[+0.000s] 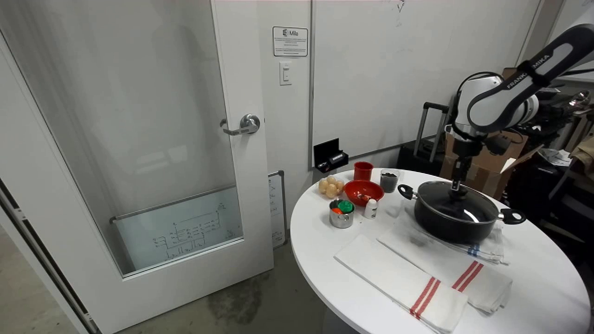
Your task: Put the glass lid on the black pot
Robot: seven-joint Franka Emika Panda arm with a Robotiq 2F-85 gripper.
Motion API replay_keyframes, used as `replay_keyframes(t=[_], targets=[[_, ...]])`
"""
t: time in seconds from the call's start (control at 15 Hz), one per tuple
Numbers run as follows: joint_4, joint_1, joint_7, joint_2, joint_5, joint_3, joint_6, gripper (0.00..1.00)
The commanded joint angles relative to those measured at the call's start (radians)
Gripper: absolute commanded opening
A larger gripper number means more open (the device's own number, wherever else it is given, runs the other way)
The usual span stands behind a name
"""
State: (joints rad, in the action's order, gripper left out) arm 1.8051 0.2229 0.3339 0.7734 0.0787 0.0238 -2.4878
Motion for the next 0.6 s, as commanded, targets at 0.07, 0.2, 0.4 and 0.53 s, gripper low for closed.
replay_keyframes(t=[0.07, 0.2, 0.4, 0.53], targets=[[0.026, -0.016, -0.012, -0.035, -0.006, -0.01, 0.01, 1.0], [0.027, -0.023, -0.019, -0.039, 0.0, -0.016, 0.011, 1.0], [-0.001, -0.01, 0.004, -0.009, -0.006, -0.006, 0.002, 1.0], [-0.001, -0.01, 0.004, -0.009, -0.006, -0.006, 0.002, 1.0]])
